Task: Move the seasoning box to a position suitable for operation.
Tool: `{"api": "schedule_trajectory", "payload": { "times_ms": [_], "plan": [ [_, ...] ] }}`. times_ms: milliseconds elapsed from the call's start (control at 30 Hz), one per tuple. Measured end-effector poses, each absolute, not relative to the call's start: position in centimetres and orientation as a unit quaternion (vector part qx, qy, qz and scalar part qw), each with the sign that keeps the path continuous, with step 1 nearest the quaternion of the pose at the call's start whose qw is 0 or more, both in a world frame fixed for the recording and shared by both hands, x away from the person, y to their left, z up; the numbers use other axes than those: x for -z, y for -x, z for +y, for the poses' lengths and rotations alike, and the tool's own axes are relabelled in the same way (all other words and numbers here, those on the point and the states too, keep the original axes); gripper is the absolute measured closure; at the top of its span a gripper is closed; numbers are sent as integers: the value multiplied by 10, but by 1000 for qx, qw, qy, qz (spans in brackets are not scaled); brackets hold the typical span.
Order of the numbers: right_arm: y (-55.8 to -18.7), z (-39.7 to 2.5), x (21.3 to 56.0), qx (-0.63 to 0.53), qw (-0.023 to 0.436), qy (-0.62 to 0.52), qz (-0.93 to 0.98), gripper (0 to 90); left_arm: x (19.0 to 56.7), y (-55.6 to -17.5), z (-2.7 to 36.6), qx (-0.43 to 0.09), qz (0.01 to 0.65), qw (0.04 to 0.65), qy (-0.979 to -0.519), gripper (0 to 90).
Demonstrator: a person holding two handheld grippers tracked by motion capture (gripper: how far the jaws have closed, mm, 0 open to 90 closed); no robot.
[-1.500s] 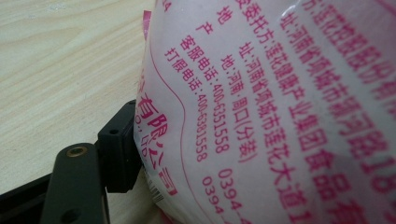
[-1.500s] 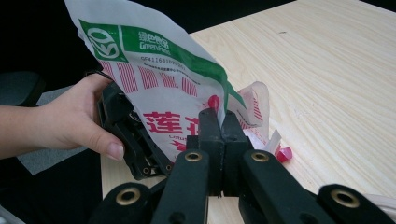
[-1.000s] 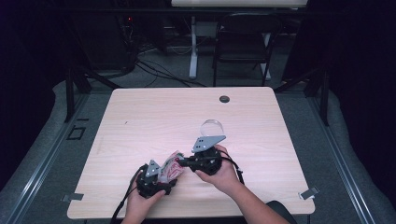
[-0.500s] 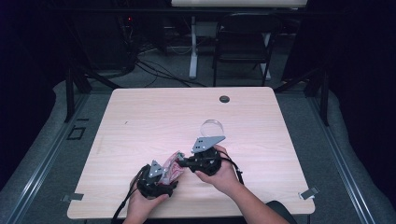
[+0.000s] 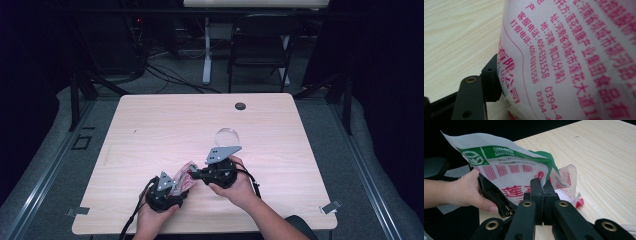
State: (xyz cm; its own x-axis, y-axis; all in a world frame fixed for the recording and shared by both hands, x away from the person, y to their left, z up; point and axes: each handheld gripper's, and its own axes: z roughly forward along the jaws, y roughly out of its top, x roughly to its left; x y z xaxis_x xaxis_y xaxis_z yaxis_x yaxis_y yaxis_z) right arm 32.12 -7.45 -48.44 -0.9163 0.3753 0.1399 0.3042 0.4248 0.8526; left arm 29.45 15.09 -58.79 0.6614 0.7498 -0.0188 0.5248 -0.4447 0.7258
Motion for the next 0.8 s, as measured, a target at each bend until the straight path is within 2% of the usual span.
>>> {"api": "schedule_trajectory", "payload": {
  "times_ms": [133,800],
  "plan": [
    [-321,-75,484,-497,37,-201,844,900,588,-294,152,-159,380,364,-835,421],
    [-321,-77,483,-500,37,-202,842,900,586,-293,156,-162,391,380,-822,584]
  ]
}}
